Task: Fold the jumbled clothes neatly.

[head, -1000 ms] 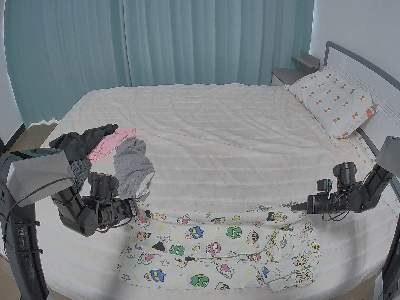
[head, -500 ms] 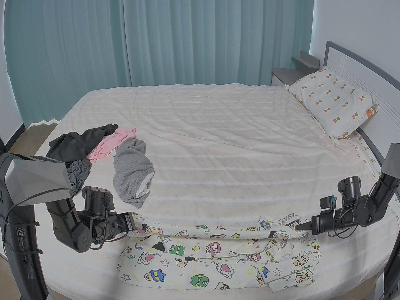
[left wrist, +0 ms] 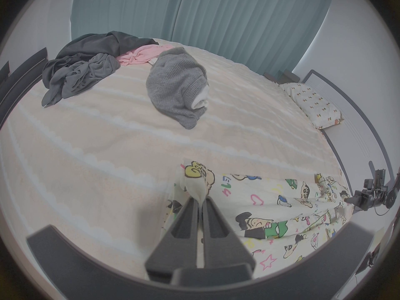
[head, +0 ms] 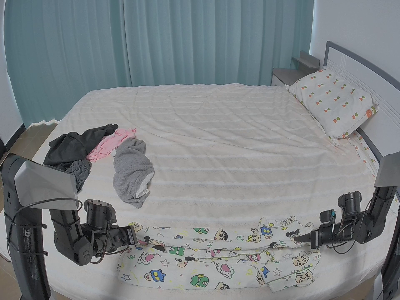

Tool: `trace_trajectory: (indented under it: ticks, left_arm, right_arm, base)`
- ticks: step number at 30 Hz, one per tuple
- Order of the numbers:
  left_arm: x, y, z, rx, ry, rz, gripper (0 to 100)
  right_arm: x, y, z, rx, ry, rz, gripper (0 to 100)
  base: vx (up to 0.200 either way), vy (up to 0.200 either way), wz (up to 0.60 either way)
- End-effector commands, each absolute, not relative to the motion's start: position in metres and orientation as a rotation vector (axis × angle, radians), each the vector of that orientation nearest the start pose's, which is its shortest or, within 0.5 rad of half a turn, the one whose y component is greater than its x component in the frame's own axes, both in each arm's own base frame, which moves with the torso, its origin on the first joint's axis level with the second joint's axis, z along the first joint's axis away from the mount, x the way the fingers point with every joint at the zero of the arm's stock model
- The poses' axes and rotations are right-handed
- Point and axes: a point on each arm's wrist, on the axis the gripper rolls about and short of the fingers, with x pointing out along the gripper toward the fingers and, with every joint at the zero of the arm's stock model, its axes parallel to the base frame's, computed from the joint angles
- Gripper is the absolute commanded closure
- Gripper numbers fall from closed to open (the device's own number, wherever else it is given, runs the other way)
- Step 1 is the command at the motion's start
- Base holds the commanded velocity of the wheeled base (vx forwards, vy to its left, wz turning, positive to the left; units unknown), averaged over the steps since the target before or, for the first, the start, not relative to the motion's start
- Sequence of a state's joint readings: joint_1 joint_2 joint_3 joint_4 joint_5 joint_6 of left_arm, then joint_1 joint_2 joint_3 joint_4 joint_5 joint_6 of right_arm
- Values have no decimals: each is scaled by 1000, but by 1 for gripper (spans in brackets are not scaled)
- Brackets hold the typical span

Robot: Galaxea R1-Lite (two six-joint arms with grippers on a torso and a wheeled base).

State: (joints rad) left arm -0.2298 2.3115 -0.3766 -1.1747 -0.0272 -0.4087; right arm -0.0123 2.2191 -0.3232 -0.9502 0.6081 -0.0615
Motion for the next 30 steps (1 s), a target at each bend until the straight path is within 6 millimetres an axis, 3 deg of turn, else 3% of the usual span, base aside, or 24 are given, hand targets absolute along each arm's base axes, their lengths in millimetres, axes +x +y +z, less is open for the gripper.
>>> trace_trajectory:
  ticks: [1,12,30]
  left_arm:
    - [269,-64,-49,-303,836,-77,100]
    - [255,-60,-62,-299,859,-71,100]
    - [244,-59,-61,-296,867,-74,100]
  right_arm:
    - [244,10,-43,249,948,580,100]
    - [226,12,-56,236,926,587,100]
    - [214,10,-56,236,913,581,100]
  base:
    - [0,0,0]
    - [0,0,0]
    - [0,0,0]
